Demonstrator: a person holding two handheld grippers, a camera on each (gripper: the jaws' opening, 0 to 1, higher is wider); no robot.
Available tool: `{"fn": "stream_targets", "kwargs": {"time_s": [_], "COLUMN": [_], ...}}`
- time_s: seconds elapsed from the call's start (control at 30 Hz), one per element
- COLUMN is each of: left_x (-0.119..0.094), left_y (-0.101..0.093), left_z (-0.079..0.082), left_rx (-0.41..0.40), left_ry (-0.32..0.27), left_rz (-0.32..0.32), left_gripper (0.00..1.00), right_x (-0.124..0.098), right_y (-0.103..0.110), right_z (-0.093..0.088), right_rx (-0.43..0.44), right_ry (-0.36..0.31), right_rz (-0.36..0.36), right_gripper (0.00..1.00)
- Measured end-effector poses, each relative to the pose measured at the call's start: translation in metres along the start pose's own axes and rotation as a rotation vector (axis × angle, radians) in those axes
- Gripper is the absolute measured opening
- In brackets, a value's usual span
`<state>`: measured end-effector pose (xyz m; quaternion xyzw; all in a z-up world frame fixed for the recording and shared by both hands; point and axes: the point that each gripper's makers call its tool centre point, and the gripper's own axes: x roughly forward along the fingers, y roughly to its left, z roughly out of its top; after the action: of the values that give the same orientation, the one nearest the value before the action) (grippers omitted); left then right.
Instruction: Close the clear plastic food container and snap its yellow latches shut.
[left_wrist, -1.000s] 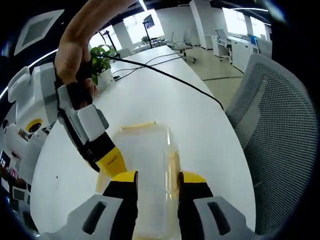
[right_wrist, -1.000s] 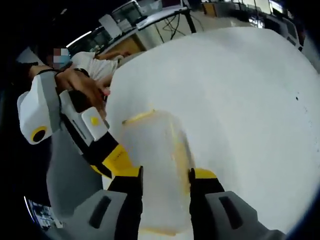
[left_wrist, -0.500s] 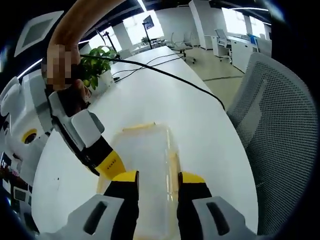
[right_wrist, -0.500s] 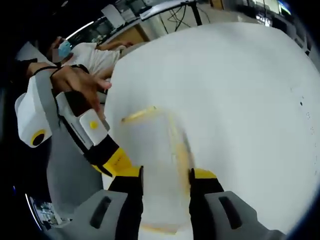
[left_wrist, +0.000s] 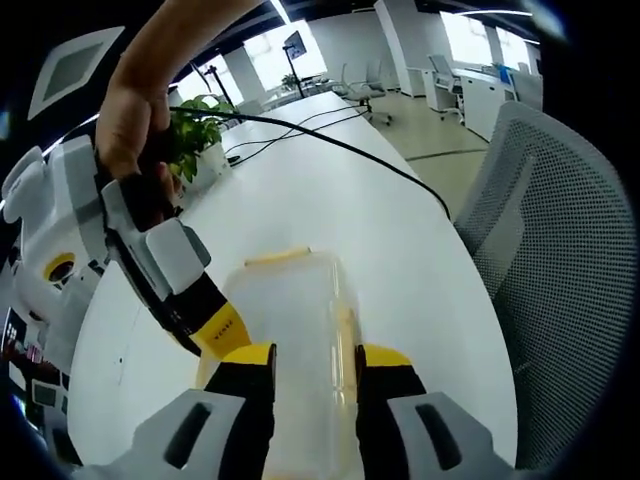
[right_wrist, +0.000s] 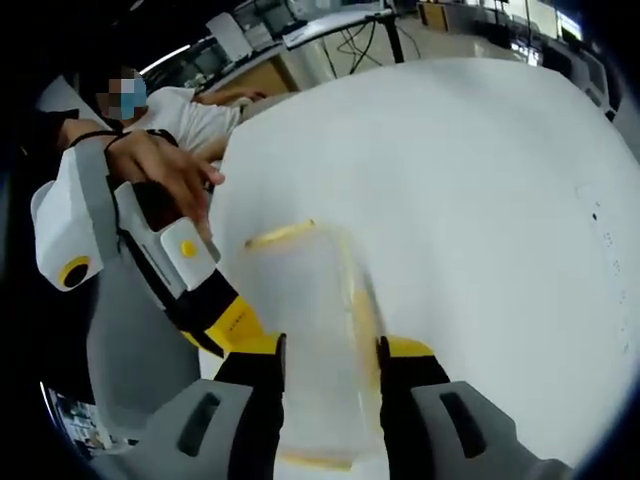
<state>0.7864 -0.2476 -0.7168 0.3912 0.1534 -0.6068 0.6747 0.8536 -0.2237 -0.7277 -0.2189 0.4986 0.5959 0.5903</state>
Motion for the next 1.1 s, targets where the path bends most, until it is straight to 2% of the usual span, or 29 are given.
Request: {"fn": "stream_targets", "kwargs": {"time_s": [0.13,0.43,0.57,0.83,1.1], "left_x": [0.0,-0.005,-0.01,-0.02,-0.029], "left_y": [0.0,0.002,0.002,0.001,0.002], "left_z": [0.0,-0.007,-0.005,-0.003,-0.011], "left_rx": [0.004,-0.074,-0.098,-0.12,-0.216], "left_ry": [0.007,0.033,0.019,0.005,0.005], "left_rz": [0.007,0.028,0.037,0.038,0.052], "left_gripper": [0.24,0.29,0.34,0.35,0.44], "right_x": [-0.001,-0.003,-0.006,-0.019,-0.033], "right_y": [0.001,0.0,-0.004,-0.006,-0.007], "right_z": [0.001,-0.001,-0.001,-0.002,-0.011], "right_rx": [-0.006,0.019,0.029,0.046,0.051], "right_ry": [-0.003,-0.033,-0.065,-0.123,-0.162], "right_rz": [-0.012,-0.057,-0.098,-0.145,-0.199], "right_gripper": [0.34,0.34,0.36,0.4,0.42]}}
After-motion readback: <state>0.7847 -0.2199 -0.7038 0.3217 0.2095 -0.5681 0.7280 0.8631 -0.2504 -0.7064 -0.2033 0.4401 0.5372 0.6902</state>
